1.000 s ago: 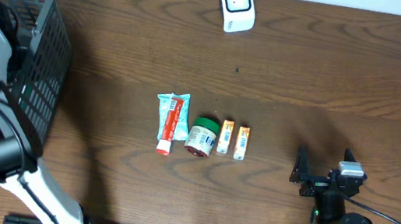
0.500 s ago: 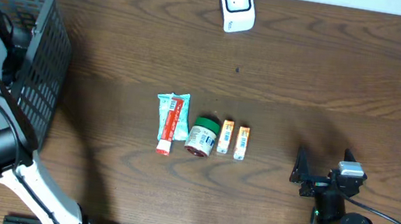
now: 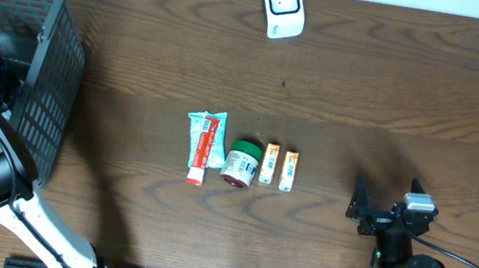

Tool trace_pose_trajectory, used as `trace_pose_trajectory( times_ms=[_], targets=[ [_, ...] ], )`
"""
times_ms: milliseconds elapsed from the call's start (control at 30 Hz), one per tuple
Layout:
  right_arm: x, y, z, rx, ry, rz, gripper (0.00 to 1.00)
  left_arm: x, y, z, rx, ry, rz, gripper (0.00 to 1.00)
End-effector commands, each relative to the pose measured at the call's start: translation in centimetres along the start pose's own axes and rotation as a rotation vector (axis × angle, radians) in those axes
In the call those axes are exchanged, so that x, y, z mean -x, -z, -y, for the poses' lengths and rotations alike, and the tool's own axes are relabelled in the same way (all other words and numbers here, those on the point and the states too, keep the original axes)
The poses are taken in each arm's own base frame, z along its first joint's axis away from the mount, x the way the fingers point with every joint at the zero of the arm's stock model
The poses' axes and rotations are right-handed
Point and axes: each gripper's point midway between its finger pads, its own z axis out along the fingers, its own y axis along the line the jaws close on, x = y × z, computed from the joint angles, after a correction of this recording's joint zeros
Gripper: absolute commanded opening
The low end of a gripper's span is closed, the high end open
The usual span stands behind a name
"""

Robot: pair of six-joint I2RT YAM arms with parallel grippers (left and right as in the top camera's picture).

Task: Scan the item barcode
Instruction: 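Return the left gripper to the basket and grasp the green glove package, then lift the green glove package out and lower it onto the table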

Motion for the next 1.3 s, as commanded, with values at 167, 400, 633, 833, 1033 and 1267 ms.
trace_pose_trajectory(
  times_ms=[167,400,633,833,1033,1267],
  targets=[
    [-0.1,0.0,-0.3,0.014,0.012,-0.004,0.99,-2.7,-0.7,-1.2,0.047,0.043,-0.112,0.08],
    [-0.1,0.0,-0.3,0.014,0.012,-0.004,0.99,2.0,12.6,-1.8,-0.143,0.175,0.193,0.07],
    [-0.1,0.0,-0.3,0.014,0.012,-0.004,0.99,0.4,30.6,-5.0,-0.271,0.301,0.639,0.07],
    [-0.1,0.0,-0.3,0.014,0.012,-0.004,0.99,-6.2,41.6,-3.3,-0.469,0.204,0.889,0.08],
    [-0.1,0.0,-0.3,0.014,0.012,-0.004,0.99,-13.5,46.9,1.4,-0.707,-0.040,0.952,0.07],
    [-0.1,0.0,-0.3,0.014,0.012,-0.004,0.99,-17.2,45.8,7.3,-0.832,-0.207,0.802,0.07]
  ],
)
